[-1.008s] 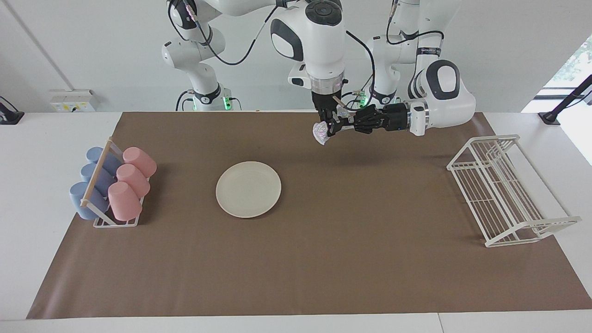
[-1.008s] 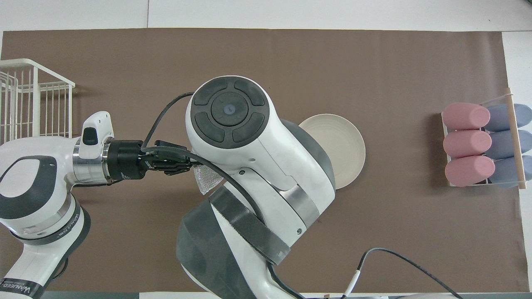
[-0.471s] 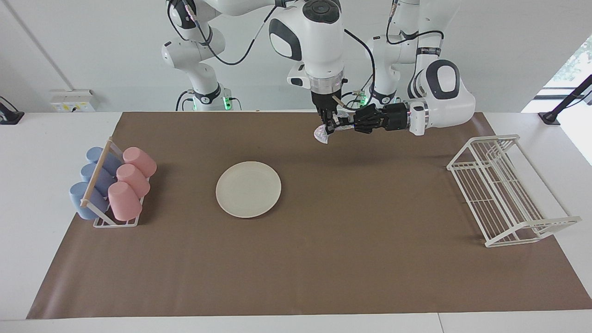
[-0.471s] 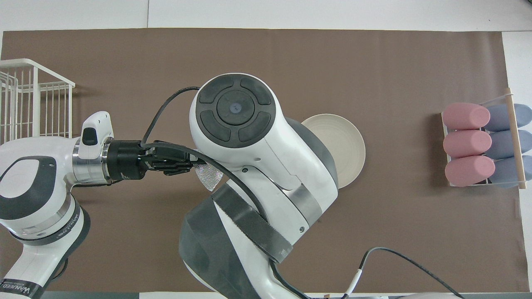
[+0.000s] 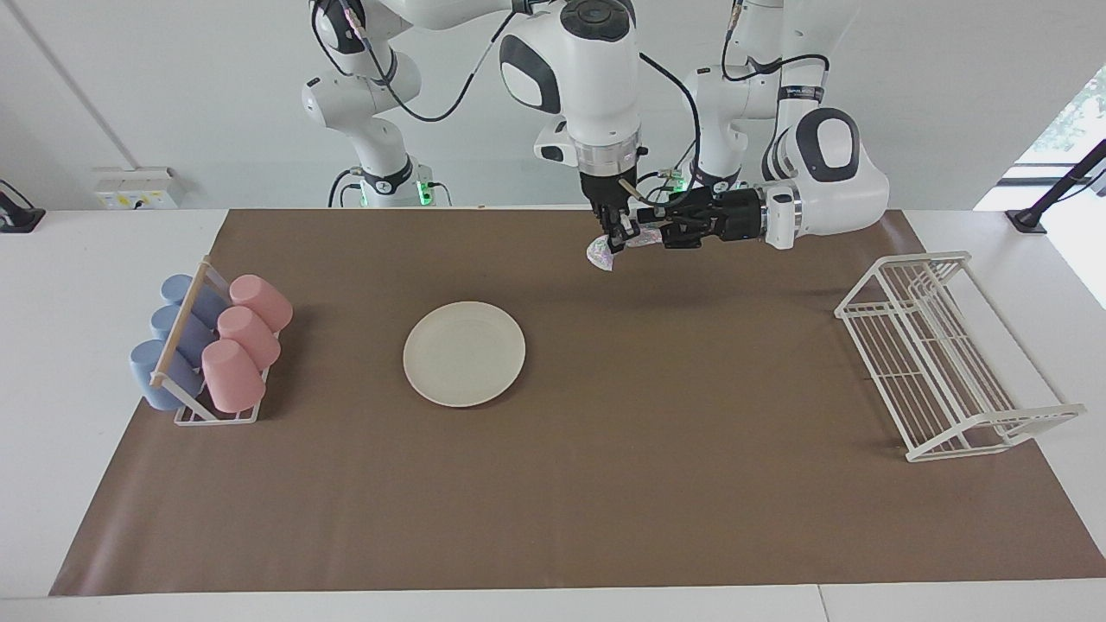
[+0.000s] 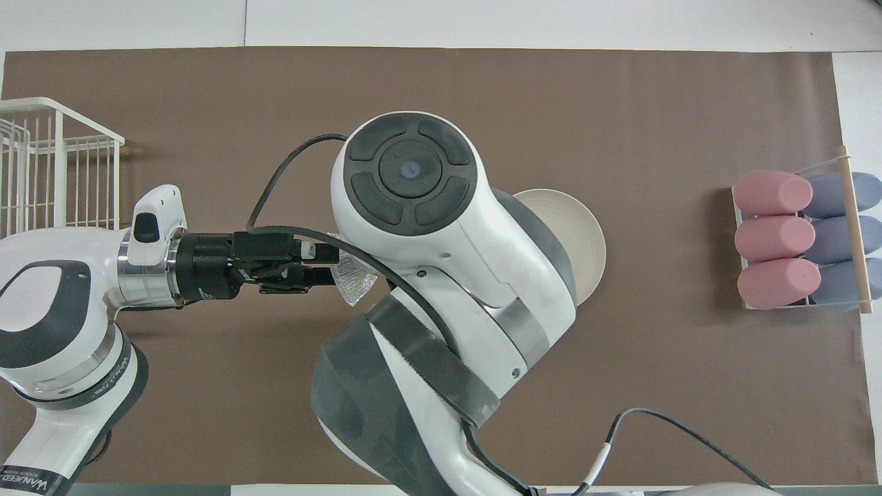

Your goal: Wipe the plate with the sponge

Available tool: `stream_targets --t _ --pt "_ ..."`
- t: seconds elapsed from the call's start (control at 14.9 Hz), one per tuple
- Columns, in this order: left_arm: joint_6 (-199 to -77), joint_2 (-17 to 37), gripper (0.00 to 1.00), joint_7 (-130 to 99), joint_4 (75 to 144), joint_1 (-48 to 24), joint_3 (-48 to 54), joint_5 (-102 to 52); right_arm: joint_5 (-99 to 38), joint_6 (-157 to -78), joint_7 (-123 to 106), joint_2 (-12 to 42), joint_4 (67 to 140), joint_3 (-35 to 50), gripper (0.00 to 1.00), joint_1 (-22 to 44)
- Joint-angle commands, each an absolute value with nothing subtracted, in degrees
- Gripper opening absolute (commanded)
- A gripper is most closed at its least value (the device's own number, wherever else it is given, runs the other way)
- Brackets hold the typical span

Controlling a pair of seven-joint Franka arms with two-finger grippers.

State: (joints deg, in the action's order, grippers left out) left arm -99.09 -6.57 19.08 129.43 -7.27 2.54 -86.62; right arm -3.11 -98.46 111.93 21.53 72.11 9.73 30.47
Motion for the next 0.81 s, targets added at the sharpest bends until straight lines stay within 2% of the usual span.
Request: stream_targets --t 0.0,0.2,0.34,0.54,0.74 --pt "-99.58 -8.35 1.00 18.90 131.22 -7.82 1.85 -87.01 -2.99 -108.05 109.18 14.18 88.88 10.20 0.00 24.28" --pt "-99.76 -8.87 1.00 16.62 130.43 -7.38 1.76 -82.73 -3.34 -126.33 105.65 8.36 108.49 10.20 0.00 21.45" --pt "-100.80 -9.75 1.00 13.90 129.47 -6.16 1.67 -77.20 -3.43 -135.31 104.95 8.09 115.10 10.28 0.00 19.61" --pt "-105.98 -10.72 1.00 8.98 127.53 -7.03 2.11 -64.30 -3.43 -138.34 99.16 8.78 120.05 10.28 0.00 16.71" --pt "-106.79 -10.72 1.00 7.65 126.74 -6.94 2.46 -53.81 -3.43 -138.43 96.59 10.11 121.37 10.28 0.00 15.56"
